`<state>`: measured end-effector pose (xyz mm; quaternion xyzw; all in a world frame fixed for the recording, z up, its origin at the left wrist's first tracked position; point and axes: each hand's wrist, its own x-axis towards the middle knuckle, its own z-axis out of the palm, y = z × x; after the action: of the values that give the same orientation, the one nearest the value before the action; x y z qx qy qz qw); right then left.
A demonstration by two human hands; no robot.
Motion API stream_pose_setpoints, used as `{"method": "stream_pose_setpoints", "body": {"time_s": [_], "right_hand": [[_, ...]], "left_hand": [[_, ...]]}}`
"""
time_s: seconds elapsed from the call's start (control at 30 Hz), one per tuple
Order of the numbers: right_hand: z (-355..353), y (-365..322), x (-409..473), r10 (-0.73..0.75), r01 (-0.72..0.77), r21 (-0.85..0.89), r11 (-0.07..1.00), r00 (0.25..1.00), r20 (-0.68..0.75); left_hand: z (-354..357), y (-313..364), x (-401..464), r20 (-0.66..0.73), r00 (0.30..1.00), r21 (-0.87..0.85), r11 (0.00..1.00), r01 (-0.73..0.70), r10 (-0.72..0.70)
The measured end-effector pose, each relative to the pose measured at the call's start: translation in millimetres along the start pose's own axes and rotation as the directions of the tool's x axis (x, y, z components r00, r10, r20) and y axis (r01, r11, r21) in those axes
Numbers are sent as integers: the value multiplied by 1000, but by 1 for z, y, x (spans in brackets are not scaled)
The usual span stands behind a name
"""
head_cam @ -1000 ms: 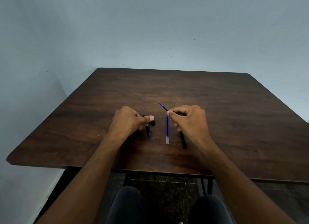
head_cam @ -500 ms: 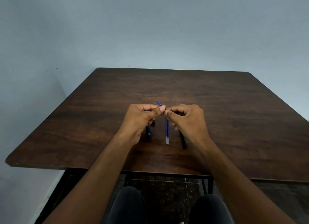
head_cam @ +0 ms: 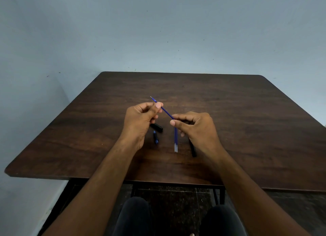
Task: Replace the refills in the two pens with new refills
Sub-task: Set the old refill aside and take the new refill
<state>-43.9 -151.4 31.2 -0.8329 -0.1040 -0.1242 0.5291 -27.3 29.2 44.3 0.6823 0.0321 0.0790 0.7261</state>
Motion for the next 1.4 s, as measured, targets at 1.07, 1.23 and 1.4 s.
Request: {"method": "stream_pose_setpoints", "body": {"time_s": [1.07, 1.23, 1.4], "right_hand": [[-6, -10, -1, 11, -11, -3, 1000, 1000, 28], [-5, -11, 0, 18, -18, -7, 1000, 999, 32], [-5, -10, -1, 25, -25, -8, 1000, 999, 31]], "left_hand": [[-8, 21, -1, -66, 996, -64, 996, -59, 55], [-8, 23, -2, -68, 996, -71, 996, -61, 56], [-7, 22, -2, -68, 996, -70, 995, -67, 62]]}}
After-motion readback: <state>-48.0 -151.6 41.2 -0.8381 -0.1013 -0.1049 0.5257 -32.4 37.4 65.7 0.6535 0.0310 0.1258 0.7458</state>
